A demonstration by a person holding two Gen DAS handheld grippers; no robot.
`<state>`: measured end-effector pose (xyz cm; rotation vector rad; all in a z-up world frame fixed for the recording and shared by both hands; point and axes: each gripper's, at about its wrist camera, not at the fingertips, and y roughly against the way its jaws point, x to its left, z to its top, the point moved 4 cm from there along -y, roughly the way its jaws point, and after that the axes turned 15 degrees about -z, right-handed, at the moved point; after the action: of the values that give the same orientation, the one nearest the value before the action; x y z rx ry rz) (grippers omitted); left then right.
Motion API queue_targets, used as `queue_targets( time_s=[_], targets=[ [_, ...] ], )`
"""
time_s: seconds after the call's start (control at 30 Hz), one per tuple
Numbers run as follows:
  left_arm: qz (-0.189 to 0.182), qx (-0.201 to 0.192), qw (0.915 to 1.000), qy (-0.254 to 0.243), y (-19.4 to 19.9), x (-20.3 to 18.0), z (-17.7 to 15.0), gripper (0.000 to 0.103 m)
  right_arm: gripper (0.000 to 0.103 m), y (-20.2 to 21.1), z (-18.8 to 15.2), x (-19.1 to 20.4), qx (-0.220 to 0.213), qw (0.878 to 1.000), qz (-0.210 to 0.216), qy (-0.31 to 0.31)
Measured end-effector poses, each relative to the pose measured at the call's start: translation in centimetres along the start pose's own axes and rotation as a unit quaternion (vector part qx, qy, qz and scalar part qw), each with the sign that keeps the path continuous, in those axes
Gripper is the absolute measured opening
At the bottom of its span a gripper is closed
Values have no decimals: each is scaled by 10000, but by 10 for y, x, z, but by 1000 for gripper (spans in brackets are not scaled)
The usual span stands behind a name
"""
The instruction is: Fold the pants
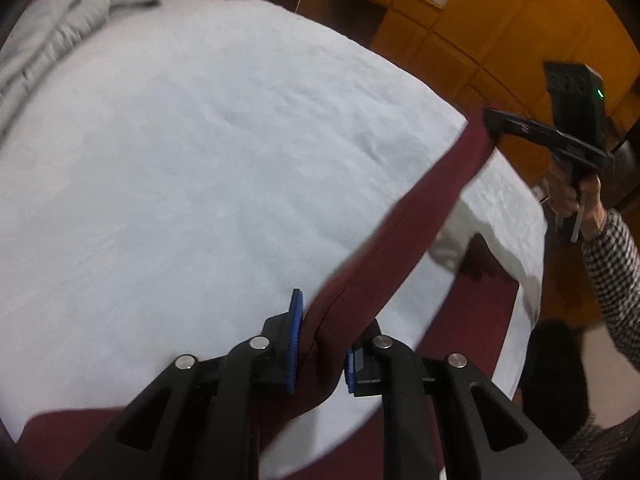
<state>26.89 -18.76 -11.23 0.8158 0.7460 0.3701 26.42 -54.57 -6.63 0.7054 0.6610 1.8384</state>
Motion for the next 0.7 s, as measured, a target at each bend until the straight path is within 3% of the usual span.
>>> queue_targets(
  time_s=[0.13, 0.3, 0.57, 0.7],
  targets=[
    [546, 43, 9985, -50, 3, -41, -32, 17, 22, 11, -30, 13, 109, 9997, -140, 137],
    [921, -56, 9957, -13, -15, -75, -63, 17, 21, 16, -77, 22, 433, 9986, -236, 169],
    [1199, -246, 9924, -160, -38, -122, -96, 17, 21, 47, -126, 20, 335, 9973, -648, 15],
    [1442, 2, 9890, -344, -66, -140, -117, 17, 21, 52, -154, 13, 522, 9958, -749, -72]
  ],
)
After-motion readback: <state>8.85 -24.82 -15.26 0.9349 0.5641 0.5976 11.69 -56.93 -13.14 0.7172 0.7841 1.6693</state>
